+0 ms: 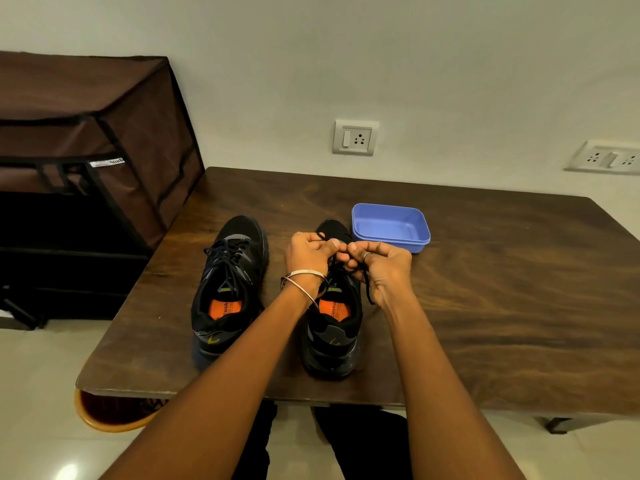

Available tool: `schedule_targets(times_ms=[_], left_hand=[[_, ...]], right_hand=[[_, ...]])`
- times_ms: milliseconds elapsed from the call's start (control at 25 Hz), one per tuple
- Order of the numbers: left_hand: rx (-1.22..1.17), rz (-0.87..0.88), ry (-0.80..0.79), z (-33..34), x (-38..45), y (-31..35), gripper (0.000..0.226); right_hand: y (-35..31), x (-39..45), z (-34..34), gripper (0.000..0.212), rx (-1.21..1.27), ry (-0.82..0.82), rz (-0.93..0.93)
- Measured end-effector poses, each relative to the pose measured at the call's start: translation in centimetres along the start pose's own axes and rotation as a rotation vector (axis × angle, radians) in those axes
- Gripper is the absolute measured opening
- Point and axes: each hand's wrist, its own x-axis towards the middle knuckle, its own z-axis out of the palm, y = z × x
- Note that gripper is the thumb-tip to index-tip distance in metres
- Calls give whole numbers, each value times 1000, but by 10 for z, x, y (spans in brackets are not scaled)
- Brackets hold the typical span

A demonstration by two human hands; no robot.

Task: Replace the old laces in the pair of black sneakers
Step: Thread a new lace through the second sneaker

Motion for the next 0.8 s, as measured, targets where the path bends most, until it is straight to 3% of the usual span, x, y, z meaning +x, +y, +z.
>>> schedule_targets(times_ms=[80, 200, 280, 560, 800], left_hand=[[-3, -31, -13, -3, 1, 0, 35], [-30, 7, -163, -8, -1, 2, 12], [-27, 42, -228, -9, -3, 4, 9], [-58, -25, -203, -15, -5, 10, 42], [-7, 81, -462, -29, 2, 11, 45]], right_hand=[[1, 0, 1, 11, -1, 19, -3], [2, 2, 3, 13, 22, 20, -3], [2, 2, 5, 15, 29, -3, -16], [-3, -1, -5, 17, -52, -270, -98], [-6, -2, -14, 28, -172, -438, -188]])
